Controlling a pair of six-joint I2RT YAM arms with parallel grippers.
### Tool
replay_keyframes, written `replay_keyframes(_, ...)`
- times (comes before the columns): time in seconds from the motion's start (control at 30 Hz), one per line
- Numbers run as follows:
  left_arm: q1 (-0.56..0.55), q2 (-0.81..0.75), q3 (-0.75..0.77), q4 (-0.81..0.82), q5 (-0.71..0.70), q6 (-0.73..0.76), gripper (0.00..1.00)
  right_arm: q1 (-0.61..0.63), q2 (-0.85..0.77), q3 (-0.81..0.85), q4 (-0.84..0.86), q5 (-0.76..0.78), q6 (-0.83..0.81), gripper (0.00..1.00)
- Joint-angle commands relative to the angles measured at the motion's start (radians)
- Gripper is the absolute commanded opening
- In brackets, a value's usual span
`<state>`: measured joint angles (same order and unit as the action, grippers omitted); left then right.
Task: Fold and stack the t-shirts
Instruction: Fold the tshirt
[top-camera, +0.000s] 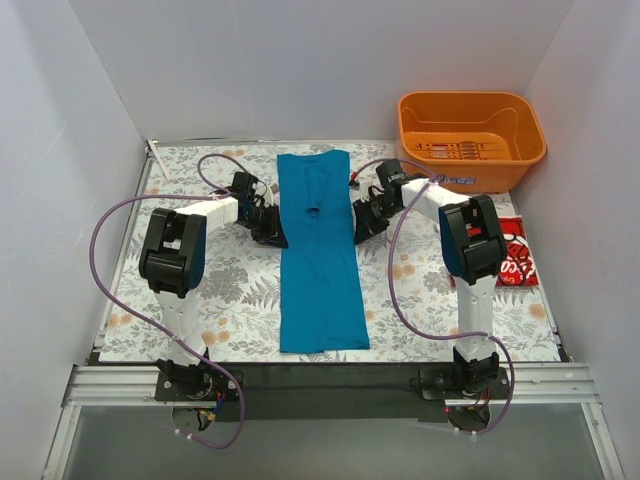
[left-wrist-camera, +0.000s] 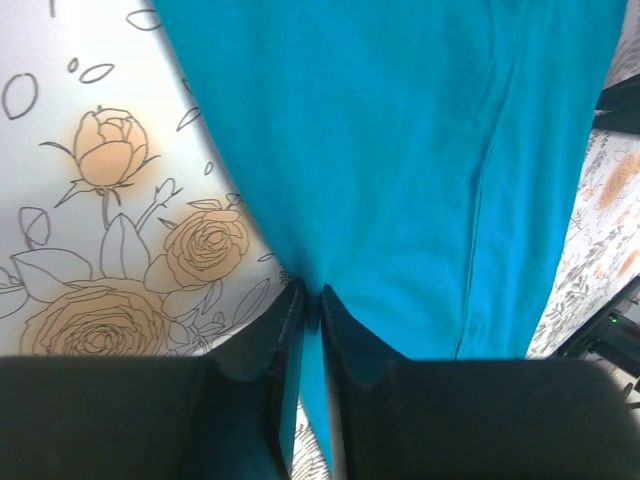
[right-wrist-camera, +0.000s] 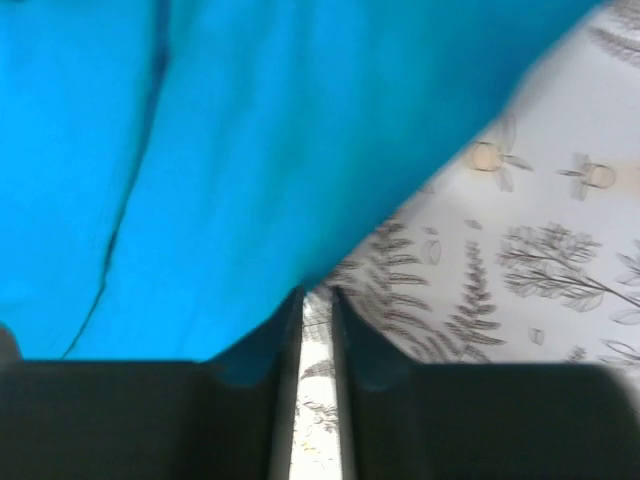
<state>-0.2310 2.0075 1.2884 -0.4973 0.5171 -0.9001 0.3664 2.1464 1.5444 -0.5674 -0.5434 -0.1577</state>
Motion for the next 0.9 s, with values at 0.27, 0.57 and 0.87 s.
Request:
replay_keyframes(0.27,0.005,-0.033,-0.064,-0.035,-0.058,0.027,0.15,0.049,-0.017,-0.067,-0.011,0.028,0.055,0.37)
replay_keyframes(0.57,0.007,-0.042,-0.086,-0.035,-0.098,0.035,0.01,0.049,-0.005,-0.078,-0.025,0.177,0.047,0.01)
replay_keyframes(0.87,0.01,-0.058,-0.089,-0.021,-0.052,0.056,0.07,0.046,-0.049,-0.084,-0.028,0.083,0.011,0.14)
